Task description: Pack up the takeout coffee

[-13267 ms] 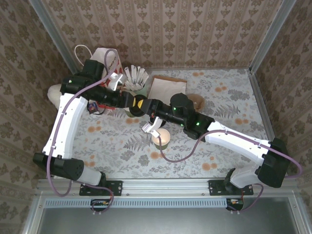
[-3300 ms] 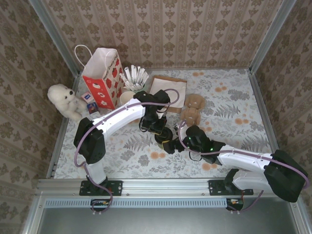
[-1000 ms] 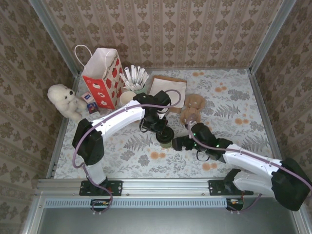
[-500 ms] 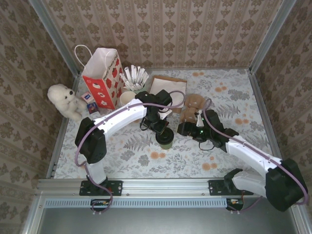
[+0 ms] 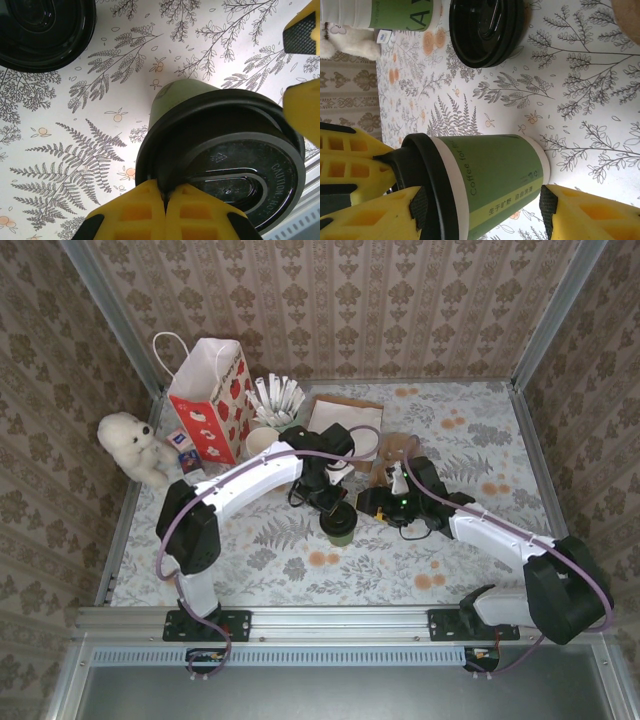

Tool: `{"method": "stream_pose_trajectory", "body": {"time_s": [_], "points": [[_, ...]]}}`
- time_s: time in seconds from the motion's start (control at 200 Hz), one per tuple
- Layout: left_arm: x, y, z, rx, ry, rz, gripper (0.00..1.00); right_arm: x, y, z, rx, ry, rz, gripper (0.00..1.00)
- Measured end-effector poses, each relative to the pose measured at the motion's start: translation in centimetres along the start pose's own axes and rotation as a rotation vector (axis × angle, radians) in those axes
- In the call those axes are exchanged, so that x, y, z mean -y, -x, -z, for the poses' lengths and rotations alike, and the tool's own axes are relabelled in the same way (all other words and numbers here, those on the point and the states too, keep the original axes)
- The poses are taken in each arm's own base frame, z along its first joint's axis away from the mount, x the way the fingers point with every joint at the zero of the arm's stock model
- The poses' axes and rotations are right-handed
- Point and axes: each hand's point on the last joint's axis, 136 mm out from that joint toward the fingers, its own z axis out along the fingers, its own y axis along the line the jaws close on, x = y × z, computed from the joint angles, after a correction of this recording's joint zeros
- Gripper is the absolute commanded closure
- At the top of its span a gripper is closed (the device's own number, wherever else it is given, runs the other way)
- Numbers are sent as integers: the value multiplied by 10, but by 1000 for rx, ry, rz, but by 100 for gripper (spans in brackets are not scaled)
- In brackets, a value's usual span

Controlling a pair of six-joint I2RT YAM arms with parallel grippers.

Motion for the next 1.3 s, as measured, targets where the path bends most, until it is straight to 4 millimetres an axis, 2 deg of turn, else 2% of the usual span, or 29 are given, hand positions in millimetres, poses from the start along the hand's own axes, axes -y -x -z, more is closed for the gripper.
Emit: {"method": "stream_pose_trajectory", "body": {"time_s": [0.145, 0.27, 0.52, 0.79, 0.865, 1.005, 1.295], "points": [[3, 1, 0, -7, 1, -5, 100, 1, -2, -3, -12, 10, 0, 37], [5, 1, -1, -7, 0, 1, 100, 11, -7, -6, -21, -2, -11, 38], [6, 0, -4, 28, -22, 33, 100, 13, -6, -8, -5, 8, 6, 37], [4, 1, -2, 29, -28, 66, 100, 14, -6, -3, 4, -11, 9, 27], [3, 0, -1, 20, -18, 79, 100, 12, -7, 2, 7, -13, 22, 24], [2, 0, 0, 7, -8, 95, 93, 2, -5, 9, 19, 9, 53, 19], [2, 2, -1, -1, -3, 107, 90, -9, -21, -3, -49, 51, 78, 16]]}}
